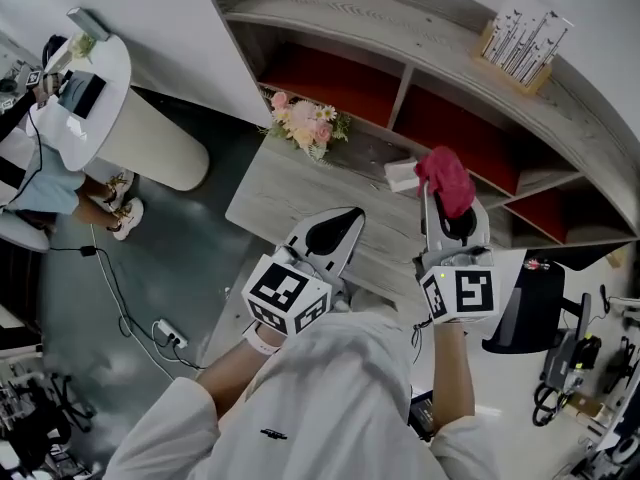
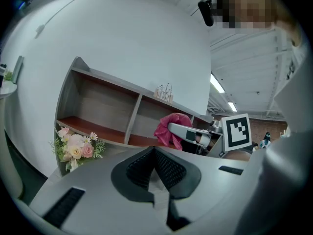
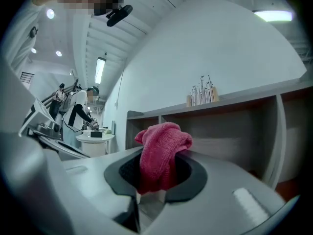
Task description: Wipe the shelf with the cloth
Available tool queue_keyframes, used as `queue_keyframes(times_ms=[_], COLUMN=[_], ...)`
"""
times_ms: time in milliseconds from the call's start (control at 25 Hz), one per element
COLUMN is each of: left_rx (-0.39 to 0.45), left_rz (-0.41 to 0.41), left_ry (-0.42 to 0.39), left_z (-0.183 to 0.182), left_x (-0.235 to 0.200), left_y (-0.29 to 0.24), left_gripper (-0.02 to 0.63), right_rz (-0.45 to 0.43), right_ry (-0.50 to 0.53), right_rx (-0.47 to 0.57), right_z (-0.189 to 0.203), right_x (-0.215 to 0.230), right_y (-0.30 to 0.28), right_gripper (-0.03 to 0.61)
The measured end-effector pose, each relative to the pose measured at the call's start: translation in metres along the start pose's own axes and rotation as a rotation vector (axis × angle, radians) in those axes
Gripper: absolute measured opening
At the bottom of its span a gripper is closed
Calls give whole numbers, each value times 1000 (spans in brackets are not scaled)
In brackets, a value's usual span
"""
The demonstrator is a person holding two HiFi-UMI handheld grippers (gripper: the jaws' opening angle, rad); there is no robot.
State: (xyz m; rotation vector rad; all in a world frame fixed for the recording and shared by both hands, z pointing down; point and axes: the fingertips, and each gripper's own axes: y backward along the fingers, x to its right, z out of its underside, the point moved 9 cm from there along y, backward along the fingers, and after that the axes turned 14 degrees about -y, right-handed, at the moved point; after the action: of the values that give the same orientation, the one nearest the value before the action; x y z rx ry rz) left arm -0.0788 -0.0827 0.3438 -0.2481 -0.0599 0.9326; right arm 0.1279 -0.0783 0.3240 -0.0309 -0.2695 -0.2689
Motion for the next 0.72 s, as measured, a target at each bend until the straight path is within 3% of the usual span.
queue_keyframes(times_ms=[440,720], left_rx=[-23,-50], left_rz=[-46,-47], left_ry=[0,2], left_z=[4,10], left_x=[-35,-46], left_y=[-48,-62], left_gripper=[2,2], right_rz=[71,28], right_ry=[87,216], right_rx=[-101,-256], right_z=[13,27], right_x=[40,51], right_y=[-88,-129], right_gripper=[97,97])
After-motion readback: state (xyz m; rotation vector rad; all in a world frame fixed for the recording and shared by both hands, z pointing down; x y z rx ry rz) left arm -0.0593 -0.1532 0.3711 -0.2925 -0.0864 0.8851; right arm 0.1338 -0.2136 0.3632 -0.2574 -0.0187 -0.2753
